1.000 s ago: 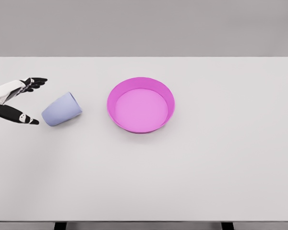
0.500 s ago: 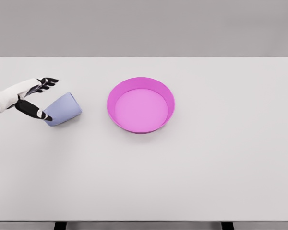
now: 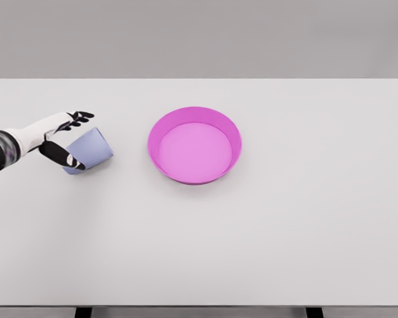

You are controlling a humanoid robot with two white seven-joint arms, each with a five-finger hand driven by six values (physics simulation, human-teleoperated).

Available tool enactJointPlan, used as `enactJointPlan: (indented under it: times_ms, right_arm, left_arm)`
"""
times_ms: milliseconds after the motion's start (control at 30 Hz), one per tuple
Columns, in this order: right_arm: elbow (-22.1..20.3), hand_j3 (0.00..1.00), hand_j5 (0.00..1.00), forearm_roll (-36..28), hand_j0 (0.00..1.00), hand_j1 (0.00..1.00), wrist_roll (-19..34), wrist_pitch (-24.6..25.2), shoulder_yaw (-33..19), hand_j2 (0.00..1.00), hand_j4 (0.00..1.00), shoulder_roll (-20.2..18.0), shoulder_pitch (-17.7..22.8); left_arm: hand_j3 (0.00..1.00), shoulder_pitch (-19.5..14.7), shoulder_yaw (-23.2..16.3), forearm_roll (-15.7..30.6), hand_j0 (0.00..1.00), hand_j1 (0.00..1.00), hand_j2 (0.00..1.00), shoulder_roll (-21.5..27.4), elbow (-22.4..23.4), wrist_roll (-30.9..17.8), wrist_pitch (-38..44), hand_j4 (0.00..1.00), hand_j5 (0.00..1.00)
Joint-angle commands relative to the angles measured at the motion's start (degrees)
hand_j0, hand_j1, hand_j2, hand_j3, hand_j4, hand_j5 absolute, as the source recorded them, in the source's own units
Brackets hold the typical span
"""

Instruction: Flip the cup with left arm and place it on the plate

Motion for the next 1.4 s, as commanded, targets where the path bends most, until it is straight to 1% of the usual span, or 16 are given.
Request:
enactJointPlan:
  times_ms: [0,33,67,200,267,300,500,600,767,833,1000,1133,1367]
  right_arm:
    - [0.0,1.0,1.0,0.0,1.0,1.0,0.0,0.0,0.0,1.0,1.0,0.0,0.0]
    - [0.0,1.0,1.0,0.0,1.0,1.0,0.0,0.0,0.0,1.0,1.0,0.0,0.0]
    - [0.0,1.0,1.0,0.0,1.0,1.0,0.0,0.0,0.0,1.0,1.0,0.0,0.0]
    - [0.0,1.0,1.0,0.0,1.0,1.0,0.0,0.0,0.0,1.0,1.0,0.0,0.0]
    - [0.0,1.0,1.0,0.0,1.0,1.0,0.0,0.0,0.0,1.0,1.0,0.0,0.0]
    - [0.1,1.0,1.0,0.0,1.0,1.0,0.0,0.0,0.0,1.0,1.0,0.0,0.0]
    - [0.0,1.0,1.0,0.0,1.0,1.0,0.0,0.0,0.0,1.0,1.0,0.0,0.0]
    - [0.0,1.0,1.0,0.0,1.0,1.0,0.0,0.0,0.0,1.0,1.0,0.0,0.0]
    - [0.1,1.0,1.0,0.0,1.0,1.0,0.0,0.0,0.0,1.0,1.0,0.0,0.0]
    - [0.0,1.0,1.0,0.0,1.0,1.0,0.0,0.0,0.0,1.0,1.0,0.0,0.0]
    - [0.0,1.0,1.0,0.0,1.0,1.0,0.0,0.0,0.0,1.0,1.0,0.0,0.0]
    - [0.0,1.0,1.0,0.0,1.0,1.0,0.0,0.0,0.0,1.0,1.0,0.0,0.0]
    - [0.0,1.0,1.0,0.0,1.0,1.0,0.0,0.0,0.0,1.0,1.0,0.0,0.0]
  left_arm:
    - [1.0,0.1,-0.4,-0.1,1.0,1.0,1.0,-0.3,0.0,0.0,-6.3,1.0,1.0]
    - [1.0,0.3,-0.4,-0.1,1.0,1.0,1.0,-0.3,0.0,0.0,-8.6,1.0,1.0]
    - [1.0,0.3,-0.4,-0.1,1.0,1.0,1.0,-0.3,0.1,0.0,-8.0,1.0,1.0]
    - [1.0,-0.3,-0.4,-0.2,1.0,1.0,1.0,-0.8,0.0,0.0,-1.9,1.0,1.0]
    - [1.0,-0.5,-0.5,-3.6,1.0,1.0,1.0,-1.8,0.1,0.0,1.2,1.0,1.0]
    - [1.0,-0.6,-0.6,-4.8,1.0,1.0,1.0,-2.6,0.0,0.0,1.2,1.0,1.0]
    - [1.0,-0.9,-1.4,-5.3,1.0,1.0,1.0,-3.1,0.1,0.0,1.2,1.0,1.0]
    - [1.0,-0.7,-2.1,-6.7,1.0,1.0,1.0,-3.2,0.2,0.0,1.2,1.0,1.0]
    - [1.0,-0.4,-2.2,-8.6,1.0,1.0,1.0,-3.3,0.2,0.0,1.2,1.0,1.0]
    - [1.0,-0.4,-2.2,-10.9,1.0,1.0,1.0,-4.4,0.3,0.0,1.2,1.0,1.0]
    - [1.0,-0.3,-2.2,-11.0,1.0,1.0,1.0,-4.7,0.4,0.0,1.2,1.0,1.0]
    - [1.0,-0.9,-2.3,-10.7,1.0,1.0,1.0,-6.8,0.3,0.0,1.2,1.0,1.0]
    - [1.0,-1.0,-2.9,-11.7,1.0,1.0,1.0,-6.7,0.5,0.0,1.2,1.0,1.0]
